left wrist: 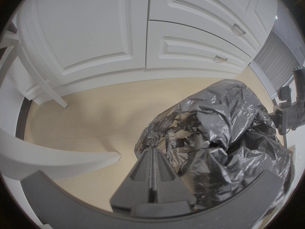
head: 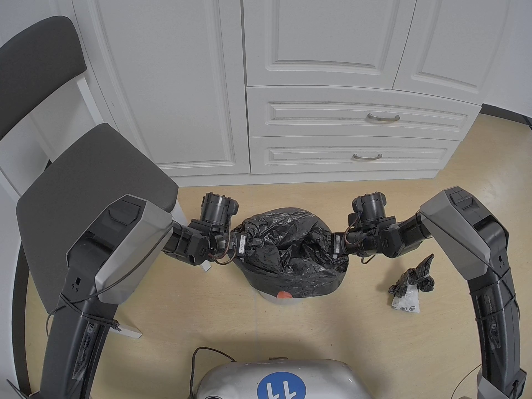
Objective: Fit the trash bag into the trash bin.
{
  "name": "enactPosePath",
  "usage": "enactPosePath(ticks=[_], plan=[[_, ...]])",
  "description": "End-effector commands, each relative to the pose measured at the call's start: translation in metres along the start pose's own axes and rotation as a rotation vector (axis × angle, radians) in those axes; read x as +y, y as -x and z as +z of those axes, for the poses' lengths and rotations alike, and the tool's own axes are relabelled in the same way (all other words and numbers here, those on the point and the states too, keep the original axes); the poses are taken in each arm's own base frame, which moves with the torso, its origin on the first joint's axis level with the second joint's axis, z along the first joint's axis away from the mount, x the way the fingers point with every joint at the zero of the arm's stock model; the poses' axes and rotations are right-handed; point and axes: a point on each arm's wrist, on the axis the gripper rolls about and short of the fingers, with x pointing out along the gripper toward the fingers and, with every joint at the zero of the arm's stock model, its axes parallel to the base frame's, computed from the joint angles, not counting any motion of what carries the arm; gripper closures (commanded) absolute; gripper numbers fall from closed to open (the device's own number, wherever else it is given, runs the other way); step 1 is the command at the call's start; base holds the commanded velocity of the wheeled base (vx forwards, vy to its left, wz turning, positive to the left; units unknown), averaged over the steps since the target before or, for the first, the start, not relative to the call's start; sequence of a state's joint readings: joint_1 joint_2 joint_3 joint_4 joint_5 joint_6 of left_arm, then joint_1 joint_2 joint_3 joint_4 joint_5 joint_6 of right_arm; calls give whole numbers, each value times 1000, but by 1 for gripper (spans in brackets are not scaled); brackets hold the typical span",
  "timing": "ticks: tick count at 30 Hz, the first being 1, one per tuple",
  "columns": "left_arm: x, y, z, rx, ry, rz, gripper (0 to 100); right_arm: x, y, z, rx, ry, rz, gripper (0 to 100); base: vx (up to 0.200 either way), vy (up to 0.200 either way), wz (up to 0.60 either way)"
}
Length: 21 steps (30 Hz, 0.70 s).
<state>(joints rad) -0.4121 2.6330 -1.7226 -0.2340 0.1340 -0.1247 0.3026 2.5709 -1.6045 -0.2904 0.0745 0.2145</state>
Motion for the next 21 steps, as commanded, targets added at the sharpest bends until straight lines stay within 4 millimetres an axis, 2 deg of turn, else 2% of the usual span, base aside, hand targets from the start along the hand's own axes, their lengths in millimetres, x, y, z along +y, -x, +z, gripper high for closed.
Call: enactPosePath(ticks=[1,3,4,5,9,13,16,17,18,21], plan=[[5,18,11,-13,5,3,100,1,14,11,-26,1,-6,100,0,0,0],[7,36,11,2,0,-6,100,1,34,20,-47,22,-32,100,0,0,0],[8,38,11,5,0,-6,100,2,37,20,-47,28,-34,100,0,0,0],[9,53,9,18,-2,-13,100,2,55,24,-51,69,-42,100,0,0,0],[11,79,9,-1,-3,-24,100,1,85,22,-87,134,-43,100,0,0,0],[11,92,9,-27,-3,-31,100,2,97,18,-130,169,-37,100,0,0,0],[8,122,0,-38,-5,-51,100,12,110,14,-184,193,-14,100,0,0,0],[7,124,-2,-36,-7,-55,100,14,111,13,-188,194,-10,100,0,0,0],[4,137,-12,-40,-19,-77,100,25,115,12,-207,203,15,100,0,0,0],[-2,154,-22,-96,-30,-112,100,44,121,7,-231,221,36,100,0,0,0]])
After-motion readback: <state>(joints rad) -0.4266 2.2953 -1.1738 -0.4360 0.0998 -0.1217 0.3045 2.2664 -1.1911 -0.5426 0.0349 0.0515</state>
